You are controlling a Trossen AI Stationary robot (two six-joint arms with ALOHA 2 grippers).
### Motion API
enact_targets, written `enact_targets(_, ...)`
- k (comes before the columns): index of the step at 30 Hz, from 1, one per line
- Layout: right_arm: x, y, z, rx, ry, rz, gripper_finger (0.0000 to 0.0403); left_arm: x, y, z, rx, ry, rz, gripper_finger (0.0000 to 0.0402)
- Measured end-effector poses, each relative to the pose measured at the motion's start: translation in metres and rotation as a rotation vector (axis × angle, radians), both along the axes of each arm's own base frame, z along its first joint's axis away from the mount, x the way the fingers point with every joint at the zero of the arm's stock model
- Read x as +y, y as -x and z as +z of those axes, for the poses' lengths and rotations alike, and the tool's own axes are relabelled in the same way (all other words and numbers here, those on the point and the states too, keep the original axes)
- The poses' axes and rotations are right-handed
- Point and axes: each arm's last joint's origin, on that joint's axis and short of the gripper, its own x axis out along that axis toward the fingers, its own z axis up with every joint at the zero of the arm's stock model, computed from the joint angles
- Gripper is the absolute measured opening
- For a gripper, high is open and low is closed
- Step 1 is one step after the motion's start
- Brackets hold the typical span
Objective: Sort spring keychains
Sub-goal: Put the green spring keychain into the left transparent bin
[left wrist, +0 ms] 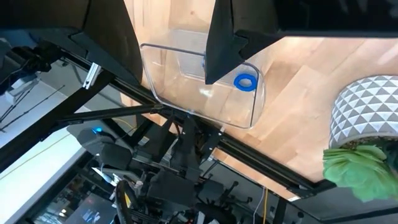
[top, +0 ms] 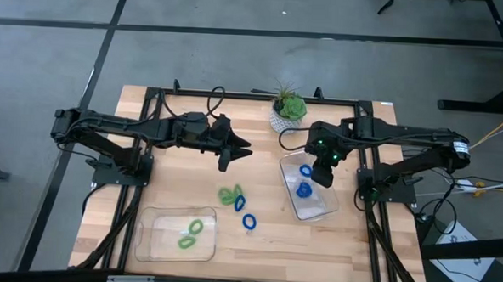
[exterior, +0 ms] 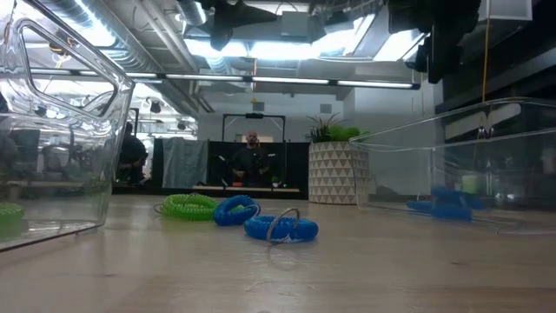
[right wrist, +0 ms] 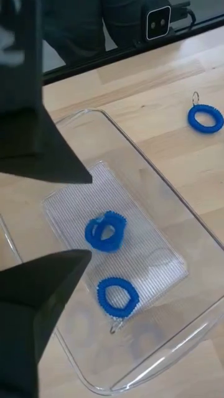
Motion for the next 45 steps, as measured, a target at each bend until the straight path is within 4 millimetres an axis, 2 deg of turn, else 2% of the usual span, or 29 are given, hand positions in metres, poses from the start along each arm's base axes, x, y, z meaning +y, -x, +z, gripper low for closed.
enact_targets(4,0.0,0.0,0.0,-0.003,0.001,0.001,0.0202,0.0,0.0,-0.002,0.011,0.001,-0.004,0.0169)
enact_targets(9,-0.001,-0.005,0.002,-0.057,0.039,0.009,0.0205,-0.001,0.003,-0.012,0.118,0.03,-0.03,0.0169)
enact_targets(15,-0.003,-0.018,0.01,-0.222,0.071,0.032,0.0205,-0.004,0.007,-0.022,0.231,0.069,-0.026,0.0169)
enact_targets(25,-0.008,-0.037,0.027,-0.492,0.329,0.12,0.0205,-0.005,0.007,-0.022,0.236,0.091,-0.021,0.0168)
enact_targets(31,-0.009,-0.044,0.036,-0.608,0.366,0.119,0.0205,-0.013,0.006,-0.023,0.24,0.086,-0.099,0.0168)
enact_targets(35,-0.008,-0.045,0.038,-0.627,0.345,0.104,0.0205,-0.019,-0.002,-0.034,0.278,0.056,-0.14,0.0168)
enact_targets(45,-0.005,-0.045,0.038,-0.631,0.251,0.08,0.0205,-0.024,-0.027,-0.08,0.449,0.099,-0.189,0.0168)
